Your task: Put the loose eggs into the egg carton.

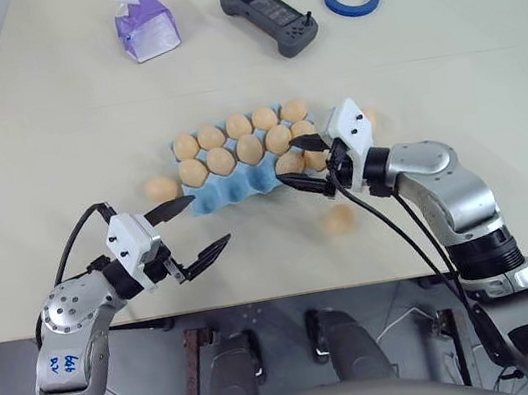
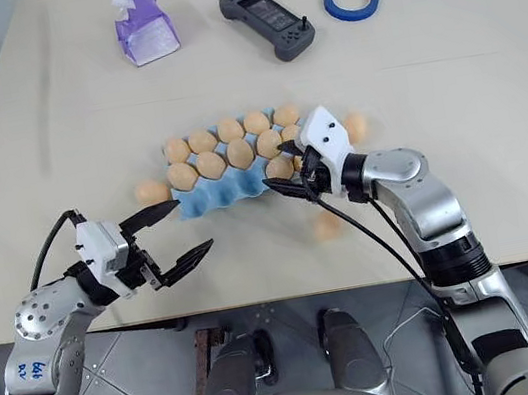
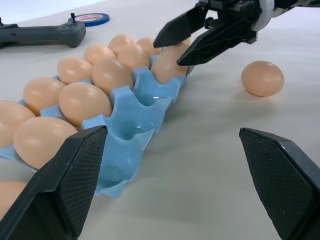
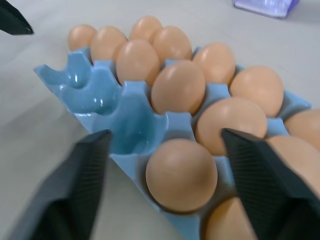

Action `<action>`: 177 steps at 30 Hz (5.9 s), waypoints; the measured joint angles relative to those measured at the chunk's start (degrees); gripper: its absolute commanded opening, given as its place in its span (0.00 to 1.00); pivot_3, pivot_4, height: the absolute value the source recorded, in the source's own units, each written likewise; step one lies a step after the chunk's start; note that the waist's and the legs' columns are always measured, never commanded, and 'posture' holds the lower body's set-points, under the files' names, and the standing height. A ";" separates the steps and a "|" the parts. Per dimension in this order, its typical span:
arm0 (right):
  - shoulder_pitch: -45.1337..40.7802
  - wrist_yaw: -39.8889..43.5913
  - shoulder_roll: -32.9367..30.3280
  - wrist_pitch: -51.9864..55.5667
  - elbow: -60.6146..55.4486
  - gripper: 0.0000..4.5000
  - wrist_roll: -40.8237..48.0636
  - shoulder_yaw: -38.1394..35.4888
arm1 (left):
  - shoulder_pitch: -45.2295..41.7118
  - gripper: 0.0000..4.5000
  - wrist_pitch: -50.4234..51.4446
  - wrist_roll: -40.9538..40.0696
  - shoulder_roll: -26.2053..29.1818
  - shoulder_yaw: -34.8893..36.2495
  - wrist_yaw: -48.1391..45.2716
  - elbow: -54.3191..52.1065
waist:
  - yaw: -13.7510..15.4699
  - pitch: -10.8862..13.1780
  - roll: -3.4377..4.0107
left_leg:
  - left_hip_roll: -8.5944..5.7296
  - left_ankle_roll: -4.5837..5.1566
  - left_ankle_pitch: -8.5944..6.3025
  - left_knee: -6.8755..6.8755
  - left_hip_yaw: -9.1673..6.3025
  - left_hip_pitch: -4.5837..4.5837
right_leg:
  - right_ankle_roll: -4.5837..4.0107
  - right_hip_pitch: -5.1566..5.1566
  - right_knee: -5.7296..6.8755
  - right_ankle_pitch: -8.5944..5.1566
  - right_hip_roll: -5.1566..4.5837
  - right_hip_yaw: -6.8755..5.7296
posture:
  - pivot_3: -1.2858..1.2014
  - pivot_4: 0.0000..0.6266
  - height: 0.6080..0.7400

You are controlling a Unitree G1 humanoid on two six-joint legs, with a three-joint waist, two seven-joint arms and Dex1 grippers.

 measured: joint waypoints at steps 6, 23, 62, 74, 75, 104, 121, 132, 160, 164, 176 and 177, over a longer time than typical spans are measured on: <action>12.45 -0.53 -3.89 -2.68 -6.97 0.99 4.28 -12.17 | -2.48 1.00 0.36 -0.06 -0.03 -1.16 -1.25 0.92 | 1.26 -0.01 -0.01 | -0.01 -0.01 -0.06 -0.02 -0.10 -0.01 | 0.01 0.12 -0.13 0.00 0.00 -0.13 | 0.52 0.24 1.00; 39.32 -3.63 -1.73 -20.94 -5.00 0.99 4.65 -28.02 | -14.56 1.00 -1.71 0.43 -1.84 -8.91 -11.06 12.91 | -0.02 -0.01 0.01 | 0.01 0.05 0.12 0.07 0.22 0.28 | 0.08 0.25 0.05 0.16 0.13 0.22 | 0.52 0.24 1.00; 7.84 4.79 0.60 -11.82 -4.68 0.50 3.68 0.28 | 4.39 1.00 -1.60 -1.11 0.23 3.74 -0.86 3.61 | -0.37 -0.01 0.00 | 0.05 -0.02 0.11 0.04 0.03 0.18 | 0.00 0.11 0.03 0.17 0.02 0.06 | 0.52 0.24 1.00; -5.12 -0.37 8.47 -11.82 9.94 0.77 -5.37 7.63 | 7.61 1.00 -1.54 -1.12 -0.40 4.69 2.40 0.86 | -0.15 -0.01 0.00 | 0.00 -0.01 0.03 -0.04 0.05 0.03 | -0.01 0.00 -0.09 0.17 -0.10 -0.11 | 0.52 0.24 1.00; -5.14 -0.40 8.56 -11.82 10.39 0.86 -5.69 7.80 | 7.90 1.00 -1.54 -1.12 -0.51 4.69 2.59 0.22 | -0.19 -0.01 0.01 | 0.00 -0.01 0.03 -0.05 0.06 0.01 | -0.01 -0.02 -0.09 0.17 -0.10 -0.11 | 0.52 0.24 1.00; 28.14 -5.75 -5.75 -29.81 11.06 0.99 -0.71 -25.15 | -10.92 1.00 2.42 -1.78 -1.06 -7.48 -6.69 7.56 | 0.02 -0.01 0.00 | 0.04 0.05 0.15 0.18 0.32 0.32 | 0.05 0.23 0.16 0.22 0.14 0.14 | 0.52 0.24 1.00; -1.95 -4.19 -2.91 -32.22 35.86 0.99 -4.44 -14.21 | -7.64 1.00 1.95 -1.14 -0.98 -5.81 -4.89 6.13 | -0.05 -0.01 0.01 | 0.04 0.05 0.16 0.16 0.39 0.34 | 0.06 0.18 0.18 0.27 0.10 0.22 | 0.52 0.24 1.00; -12.29 -4.17 1.13 -38.39 55.14 0.55 -7.65 -12.10 | -2.26 1.00 2.08 -1.14 -0.98 -3.94 -0.93 1.30 | -0.14 -0.01 0.01 | 0.05 0.06 0.14 0.15 0.37 0.21 | 0.06 0.14 0.06 0.27 0.09 0.16 | 0.52 0.24 1.00; -9.31 -0.08 15.99 -20.61 21.45 0.40 -7.83 8.20 | 13.93 1.00 -0.82 -1.17 -4.92 8.00 9.78 -3.35 | -1.50 -0.01 0.02 | 0.08 -0.21 0.01 -0.09 0.20 0.05 | -0.10 -0.04 -0.09 0.32 -0.16 -0.30 | 0.52 0.24 1.00; -9.67 -0.87 17.40 -21.22 22.32 0.76 -8.30 8.35 | 14.16 1.00 -0.79 -1.17 -4.93 8.01 10.03 -4.24 | -1.66 -0.01 0.02 | 0.11 -0.16 0.04 -0.09 0.22 0.04 | -0.12 -0.04 -0.09 0.31 -0.15 -0.36 | 0.52 0.24 1.00; -2.29 7.81 6.69 -21.51 10.33 1.00 -1.95 2.70 | 14.59 1.00 -0.26 -1.24 -4.55 8.63 10.32 -4.37 | -0.47 -0.01 0.02 | 0.07 -0.25 -0.10 -0.07 0.11 -0.03 | -0.12 0.04 -0.28 0.31 -0.22 -0.54 | 0.52 0.24 1.00; -0.34 9.59 4.53 -23.13 9.57 1.00 -0.95 1.15 | 14.65 1.00 -0.26 -1.25 -4.48 8.89 10.33 -4.37 | -0.36 -0.01 0.01 | 0.07 -0.24 -0.11 -0.08 0.14 -0.03 | -0.12 0.05 -0.33 0.31 -0.22 -0.54 | 0.52 0.24 1.00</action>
